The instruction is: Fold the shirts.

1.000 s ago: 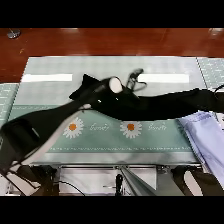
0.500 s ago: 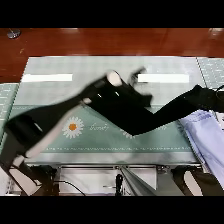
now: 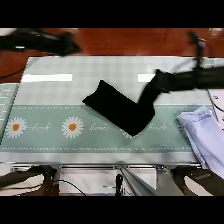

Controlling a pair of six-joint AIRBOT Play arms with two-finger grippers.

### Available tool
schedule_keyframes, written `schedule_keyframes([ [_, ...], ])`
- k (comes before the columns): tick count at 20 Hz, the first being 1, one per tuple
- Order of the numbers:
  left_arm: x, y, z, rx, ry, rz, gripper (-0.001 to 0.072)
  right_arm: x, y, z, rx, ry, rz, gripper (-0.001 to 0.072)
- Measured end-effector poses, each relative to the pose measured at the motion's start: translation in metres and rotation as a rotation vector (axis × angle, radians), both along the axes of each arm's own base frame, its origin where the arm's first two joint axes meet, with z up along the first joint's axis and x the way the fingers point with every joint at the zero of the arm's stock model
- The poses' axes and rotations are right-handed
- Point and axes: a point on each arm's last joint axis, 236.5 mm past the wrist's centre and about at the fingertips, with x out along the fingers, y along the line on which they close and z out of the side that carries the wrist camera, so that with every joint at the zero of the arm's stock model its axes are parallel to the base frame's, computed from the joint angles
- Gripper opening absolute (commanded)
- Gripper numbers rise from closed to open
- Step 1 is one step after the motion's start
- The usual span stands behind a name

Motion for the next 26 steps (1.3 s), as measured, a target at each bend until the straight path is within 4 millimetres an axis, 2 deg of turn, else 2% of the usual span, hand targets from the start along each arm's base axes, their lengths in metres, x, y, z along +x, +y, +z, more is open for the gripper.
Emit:
schedule_keyframes([
  [2,-0.029,0.04,0.017,0.067,-0.06,0.078,0.0023,0.024,0.046,-0.016,0.002,0.03,0.076,0.0024],
  [4,-0.06,0.064,0.018,0.109,-0.094,0.138,0.0023,0.044,0.092,-0.04,-0.003,0.065,0.139,0.0024],
  [6,-0.09,0.075,0.004,0.127,-0.096,0.173,0.0023,0.058,0.127,-0.07,-0.011,0.108,0.176,0.0024],
  [8,-0.111,0.082,-0.019,0.133,-0.076,0.21,0.0023,0.067,0.152,-0.1,-0.02,0.151,0.194,0.0025],
  [9,-0.118,0.084,-0.032,0.13,-0.056,0.22,0.0023,0.07,0.16,-0.113,-0.024,0.172,0.196,0.015],
  [10,-0.124,0.084,-0.046,0.13,-0.032,0.223,0.0023,0.074,0.167,-0.125,-0.025,0.191,0.193,0.0518],
  [11,-0.128,0.085,-0.061,0.128,-0.007,0.23,0.0023,0.077,0.171,-0.134,-0.021,0.208,0.188,0.0626],
  [13,-0.132,0.086,-0.085,0.124,0.036,0.243,0.0023,0.085,0.174,-0.141,-0.006,0.226,0.176,0.0626],
  [15,-0.133,0.087,-0.105,0.123,0.074,0.253,0.0024,0.1,0.159,-0.125,0.02,0.229,0.154,0.0626],
  [16,-0.133,0.088,-0.112,0.121,0.09,0.258,0.0024,0.106,0.142,-0.113,0.02,0.231,0.145,0.0626],
  [18,-0.134,0.088,-0.124,0.121,0.117,0.259,0.0024,0.11,0.096,-0.075,0.004,0.221,0.137,0.0626],
  [19,-0.133,0.088,-0.126,0.121,0.122,0.261,0.0023,0.107,0.064,-0.059,-0.052,0.207,0.128,0.0626],
  [21,-0.133,0.088,-0.131,0.122,0.132,0.262,0.0023,0.087,-0.002,-0.039,-0.216,0.183,0.086,0.0626],
  [23,-0.133,0.088,-0.133,0.122,0.137,0.263,0.0023,0.058,-0.059,-0.03,-0.349,0.16,-0.025,0.0626],
  [25,-0.134,0.088,-0.135,0.122,0.14,0.264,0.0023,0.027,-0.098,-0.043,-0.381,0.132,-0.213,0.0625],
  [26,-0.134,0.088,-0.136,0.122,0.143,0.263,0.0023,0.01,-0.107,-0.06,-0.346,0.14,-0.309,0.0624],
])
